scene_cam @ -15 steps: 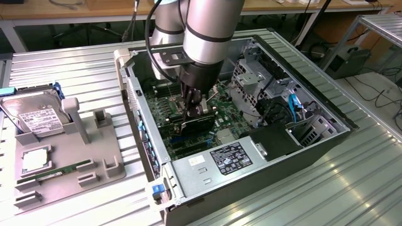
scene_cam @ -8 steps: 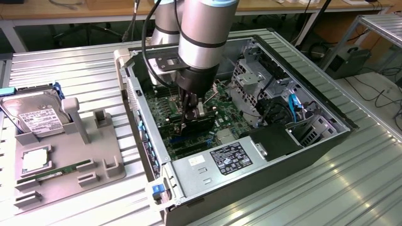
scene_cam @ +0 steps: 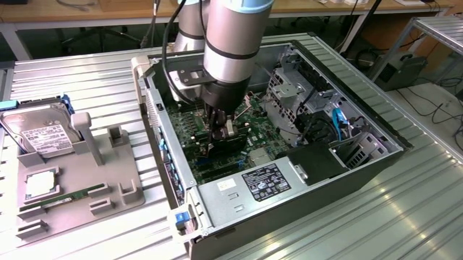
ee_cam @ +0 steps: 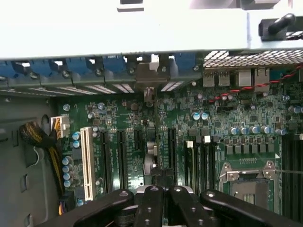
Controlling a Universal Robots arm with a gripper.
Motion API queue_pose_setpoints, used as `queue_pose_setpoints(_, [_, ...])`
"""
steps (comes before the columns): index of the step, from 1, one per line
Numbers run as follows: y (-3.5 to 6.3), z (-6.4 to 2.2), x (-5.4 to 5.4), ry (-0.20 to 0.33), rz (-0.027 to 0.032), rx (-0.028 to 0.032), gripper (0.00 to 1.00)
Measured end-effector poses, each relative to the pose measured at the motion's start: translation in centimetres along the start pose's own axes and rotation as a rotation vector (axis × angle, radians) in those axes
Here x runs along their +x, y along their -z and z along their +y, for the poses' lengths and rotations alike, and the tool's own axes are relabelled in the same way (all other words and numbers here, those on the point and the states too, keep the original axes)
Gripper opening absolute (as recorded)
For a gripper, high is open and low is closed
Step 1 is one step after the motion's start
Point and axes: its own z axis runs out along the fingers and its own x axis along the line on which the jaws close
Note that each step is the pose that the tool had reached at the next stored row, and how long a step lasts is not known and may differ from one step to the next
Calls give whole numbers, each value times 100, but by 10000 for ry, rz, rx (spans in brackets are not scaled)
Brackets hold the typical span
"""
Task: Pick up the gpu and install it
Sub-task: 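Press down on the gpu until it lock into place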
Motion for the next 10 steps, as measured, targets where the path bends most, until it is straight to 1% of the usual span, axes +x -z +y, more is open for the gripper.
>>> queue_pose_setpoints(1, [88,2,0,0,20,-11,11])
queue_pose_setpoints(2, [145,3,-1,0,14,-10,11])
queue_pose_setpoints(4, [209,4,-2,1,9,-14,11])
queue_pose_setpoints(10, [209,4,-2,1,11,-13,11])
